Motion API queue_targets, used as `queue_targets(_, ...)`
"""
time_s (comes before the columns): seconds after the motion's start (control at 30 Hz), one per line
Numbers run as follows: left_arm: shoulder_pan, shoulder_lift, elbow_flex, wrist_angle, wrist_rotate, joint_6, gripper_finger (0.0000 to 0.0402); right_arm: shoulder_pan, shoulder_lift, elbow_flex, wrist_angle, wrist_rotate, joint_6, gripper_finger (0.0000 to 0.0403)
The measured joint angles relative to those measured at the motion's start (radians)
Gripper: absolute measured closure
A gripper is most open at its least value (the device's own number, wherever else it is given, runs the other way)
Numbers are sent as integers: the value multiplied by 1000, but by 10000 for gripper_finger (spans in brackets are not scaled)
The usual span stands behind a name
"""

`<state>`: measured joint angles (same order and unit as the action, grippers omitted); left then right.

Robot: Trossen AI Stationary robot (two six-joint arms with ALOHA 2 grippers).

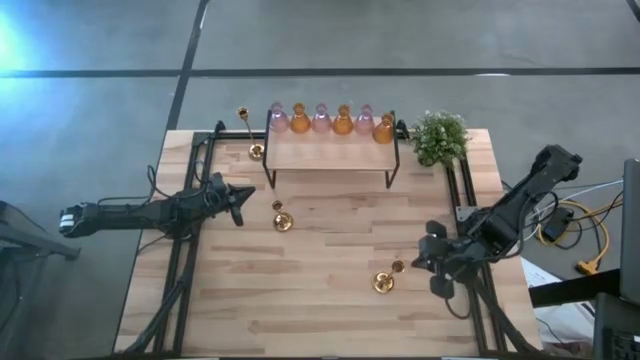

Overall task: Pick & Place candle stick holders
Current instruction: Put the bottom gold candle holder on the shelf

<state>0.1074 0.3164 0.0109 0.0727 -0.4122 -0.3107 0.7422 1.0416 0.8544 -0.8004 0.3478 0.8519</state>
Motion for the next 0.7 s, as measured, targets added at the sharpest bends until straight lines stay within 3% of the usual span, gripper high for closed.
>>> queue_targets(0.27,0,0,0,0,0,0,388,-14,8,-75,103,21,70,377)
queue_targets(0.53,0,0,0,0,0,0,388,-16,41,-79,160,47,39,273)
queue_targets(0.7,0,0,0,0,0,0,388,-16,93,-80,220,59,-3,231)
